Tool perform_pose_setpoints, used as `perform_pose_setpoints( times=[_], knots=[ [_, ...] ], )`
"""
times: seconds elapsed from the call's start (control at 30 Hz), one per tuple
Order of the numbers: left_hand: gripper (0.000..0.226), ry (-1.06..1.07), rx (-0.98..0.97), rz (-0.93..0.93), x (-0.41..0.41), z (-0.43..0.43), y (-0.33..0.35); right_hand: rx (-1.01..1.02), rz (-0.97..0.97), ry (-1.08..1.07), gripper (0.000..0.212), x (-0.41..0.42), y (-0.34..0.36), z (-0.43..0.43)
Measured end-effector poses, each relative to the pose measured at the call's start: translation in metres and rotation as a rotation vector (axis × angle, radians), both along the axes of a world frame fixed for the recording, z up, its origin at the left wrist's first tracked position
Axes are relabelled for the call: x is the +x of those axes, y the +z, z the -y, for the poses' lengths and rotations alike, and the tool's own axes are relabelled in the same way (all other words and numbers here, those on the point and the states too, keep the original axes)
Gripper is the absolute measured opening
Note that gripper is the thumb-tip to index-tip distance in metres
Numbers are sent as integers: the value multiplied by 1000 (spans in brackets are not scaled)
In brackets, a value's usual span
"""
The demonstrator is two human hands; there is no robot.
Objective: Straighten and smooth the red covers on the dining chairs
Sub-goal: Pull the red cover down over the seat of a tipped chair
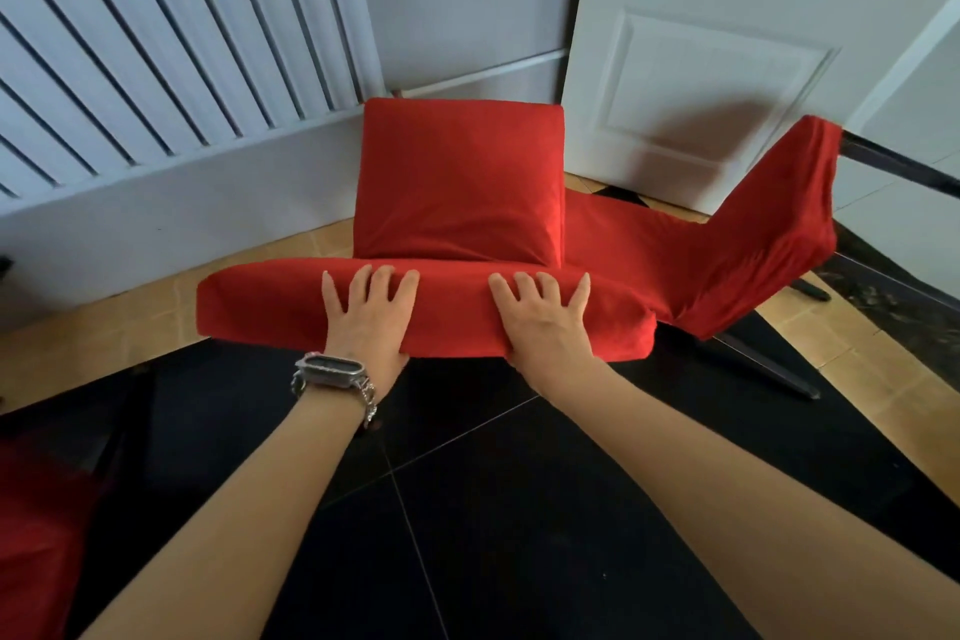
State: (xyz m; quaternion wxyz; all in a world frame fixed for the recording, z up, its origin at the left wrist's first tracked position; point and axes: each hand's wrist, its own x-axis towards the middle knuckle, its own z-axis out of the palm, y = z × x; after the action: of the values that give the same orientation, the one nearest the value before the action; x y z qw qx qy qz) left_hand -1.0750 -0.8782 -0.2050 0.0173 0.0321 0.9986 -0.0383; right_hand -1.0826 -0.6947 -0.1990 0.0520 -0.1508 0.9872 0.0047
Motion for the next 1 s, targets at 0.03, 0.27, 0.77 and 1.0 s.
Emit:
perform_pose_setpoints(
  times=[0.03,0.27,0.77,1.0],
  knots=[
    [90,22,9,-11,-9,-2,3,-3,0,-6,94,-10,4,1],
    [86,54,0,-28,-68,-7,25,-37,-12,-38,88,-65,24,5],
    [86,-10,-84,31,-182,1,57,-41,-53,-30,79,-171,55,8],
    [84,-185,-17,95,-236,25,79,-82,-65,44,74,-222,64,1]
  ],
)
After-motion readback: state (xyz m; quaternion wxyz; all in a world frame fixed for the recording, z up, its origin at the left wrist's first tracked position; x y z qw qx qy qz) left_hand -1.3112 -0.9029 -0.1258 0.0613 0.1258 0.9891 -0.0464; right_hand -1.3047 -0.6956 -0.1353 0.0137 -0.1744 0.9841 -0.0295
